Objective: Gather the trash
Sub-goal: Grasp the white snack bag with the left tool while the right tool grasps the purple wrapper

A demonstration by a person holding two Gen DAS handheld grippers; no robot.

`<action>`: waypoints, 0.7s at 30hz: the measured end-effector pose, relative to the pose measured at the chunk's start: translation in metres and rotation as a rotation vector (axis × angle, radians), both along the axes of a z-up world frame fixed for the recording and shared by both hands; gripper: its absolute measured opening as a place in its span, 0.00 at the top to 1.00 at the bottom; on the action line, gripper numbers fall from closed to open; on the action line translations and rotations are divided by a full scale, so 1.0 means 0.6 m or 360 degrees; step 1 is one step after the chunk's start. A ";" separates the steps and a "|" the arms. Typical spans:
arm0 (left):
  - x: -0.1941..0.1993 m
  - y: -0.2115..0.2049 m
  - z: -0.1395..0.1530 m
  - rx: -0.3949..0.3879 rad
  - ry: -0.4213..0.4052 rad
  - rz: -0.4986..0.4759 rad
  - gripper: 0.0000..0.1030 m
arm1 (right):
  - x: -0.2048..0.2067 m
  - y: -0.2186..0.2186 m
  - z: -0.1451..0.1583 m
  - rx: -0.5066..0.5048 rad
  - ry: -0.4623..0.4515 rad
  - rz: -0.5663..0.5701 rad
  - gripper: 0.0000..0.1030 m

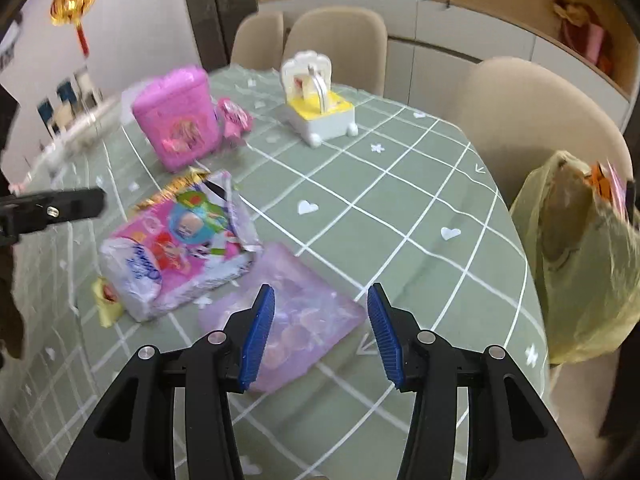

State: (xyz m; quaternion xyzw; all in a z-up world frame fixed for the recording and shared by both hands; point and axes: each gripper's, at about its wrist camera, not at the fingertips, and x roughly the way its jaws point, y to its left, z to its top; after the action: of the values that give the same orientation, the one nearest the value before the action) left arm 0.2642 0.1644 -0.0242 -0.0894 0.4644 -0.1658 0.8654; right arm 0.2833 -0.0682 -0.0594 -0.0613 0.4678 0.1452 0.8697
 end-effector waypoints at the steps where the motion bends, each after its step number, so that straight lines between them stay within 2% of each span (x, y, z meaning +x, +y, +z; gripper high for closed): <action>1: -0.001 0.002 -0.002 0.0000 0.0002 0.0002 0.62 | -0.003 -0.011 0.007 0.0033 -0.0011 -0.0043 0.55; 4: -0.006 0.005 -0.006 -0.0010 0.0013 0.0003 0.62 | -0.032 -0.045 0.020 0.0157 -0.0013 -0.0220 0.55; 6: -0.005 0.005 -0.010 -0.0011 0.0018 0.0006 0.62 | -0.043 -0.049 0.013 0.0243 0.0032 -0.0250 0.55; 8: -0.003 0.006 -0.013 -0.0017 0.0026 0.0017 0.62 | -0.047 -0.037 0.002 0.0282 0.0075 -0.0240 0.60; 10: -0.002 0.005 -0.014 -0.0017 0.0031 0.0019 0.62 | -0.046 -0.013 -0.014 0.0207 0.0105 -0.0208 0.64; 13: -0.002 0.005 -0.013 -0.0006 0.0029 0.0006 0.62 | -0.050 0.005 -0.017 0.0138 0.0040 -0.0214 0.67; 14: -0.003 0.004 -0.012 -0.0005 0.0027 0.0005 0.62 | -0.050 0.009 -0.017 0.0114 0.0028 -0.0214 0.71; 16: -0.003 0.005 -0.011 -0.0010 0.0026 0.0006 0.62 | -0.045 0.013 -0.017 0.0066 0.0017 -0.0202 0.89; 18: -0.002 0.001 -0.008 -0.0025 0.0023 -0.0002 0.62 | -0.040 0.010 -0.014 0.0095 0.0044 -0.0171 0.96; 21: -0.002 -0.013 -0.003 -0.0049 0.0009 -0.0050 0.62 | -0.039 -0.004 0.002 0.0124 0.0032 -0.0174 0.97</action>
State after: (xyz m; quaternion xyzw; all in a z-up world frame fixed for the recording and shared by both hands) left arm 0.2632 0.1563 -0.0259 -0.0960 0.4656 -0.1864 0.8598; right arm 0.2597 -0.0708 -0.0583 -0.0005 0.4732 0.1163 0.8733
